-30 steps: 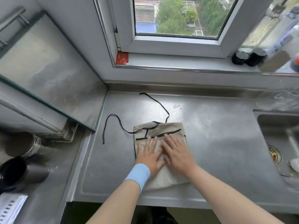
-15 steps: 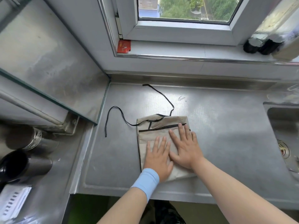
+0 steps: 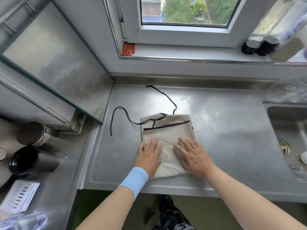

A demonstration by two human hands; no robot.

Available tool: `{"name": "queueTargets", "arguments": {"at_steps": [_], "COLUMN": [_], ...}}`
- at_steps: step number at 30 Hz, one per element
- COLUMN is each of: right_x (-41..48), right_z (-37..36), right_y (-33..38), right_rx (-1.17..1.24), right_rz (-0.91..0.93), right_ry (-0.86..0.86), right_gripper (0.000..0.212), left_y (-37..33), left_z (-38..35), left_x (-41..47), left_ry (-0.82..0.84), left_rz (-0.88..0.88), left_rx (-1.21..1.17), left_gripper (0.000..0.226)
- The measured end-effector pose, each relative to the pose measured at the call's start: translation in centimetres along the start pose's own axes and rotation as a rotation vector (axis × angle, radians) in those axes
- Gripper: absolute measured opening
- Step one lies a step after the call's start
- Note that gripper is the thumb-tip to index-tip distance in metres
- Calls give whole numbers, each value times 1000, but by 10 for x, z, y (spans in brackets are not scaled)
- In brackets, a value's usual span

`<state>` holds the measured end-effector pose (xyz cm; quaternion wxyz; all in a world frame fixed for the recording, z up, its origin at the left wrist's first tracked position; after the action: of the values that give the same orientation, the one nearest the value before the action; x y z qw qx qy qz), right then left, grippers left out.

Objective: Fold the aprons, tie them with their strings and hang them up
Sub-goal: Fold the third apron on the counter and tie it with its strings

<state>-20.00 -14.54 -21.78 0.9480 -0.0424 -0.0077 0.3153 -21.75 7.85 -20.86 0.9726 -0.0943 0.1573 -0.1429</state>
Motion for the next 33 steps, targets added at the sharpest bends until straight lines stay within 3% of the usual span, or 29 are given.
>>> {"name": "queueTargets", "arguments": {"at_steps": [2, 5, 10, 13, 16, 20, 25, 26, 28, 33], "right_x": [-14, -26, -23, -16, -3, 10, 22, 24, 29, 54], "right_z": [8, 18, 28, 30, 43, 56, 54, 52, 50, 35], "right_y": [-5, -11, -15, -16, -25, -40, -49, -52, -59, -68], "right_rx": [29, 50, 45, 153, 389, 640, 944, 987, 933, 637], "right_rz": [33, 87, 131, -5, -317, -490, -753, -806, -853, -843], "right_ry": [109, 206, 368, 316, 207, 148, 86, 54, 23, 111], "right_gripper": [59, 75, 70, 48, 9, 26, 14, 24, 41, 36], "left_y": [-8, -9, -1, 6, 16, 30, 41, 42, 44, 40], "left_z": [1, 5, 12, 19, 27, 51, 59, 58, 55, 54], "left_x": [-4, -10, -22, -25, -21, -7, 18, 25, 38, 68], "left_ry": [-28, -62, 134, 262, 358, 215, 85, 50, -22, -125], "left_rz": [-112, -139, -149, -175, -123, 169, 340, 374, 427, 539], "left_rx": [-80, -111, -96, -81, -175, -564, -897, -910, -824, -635], "left_gripper": [42, 33, 98, 112, 92, 9, 12, 22, 35, 37]}}
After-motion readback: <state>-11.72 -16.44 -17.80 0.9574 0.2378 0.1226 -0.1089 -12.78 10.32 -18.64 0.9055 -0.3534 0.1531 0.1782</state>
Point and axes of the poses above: each hand's wrist, its own x-axis towards the middle knuckle, its own z-axis out of the back of the hand, y = z × x, the point moved 1 cm from there along x, towards the middle knuckle, and after that the axes turned 8 degrees about -x, right-handed, at the moved point
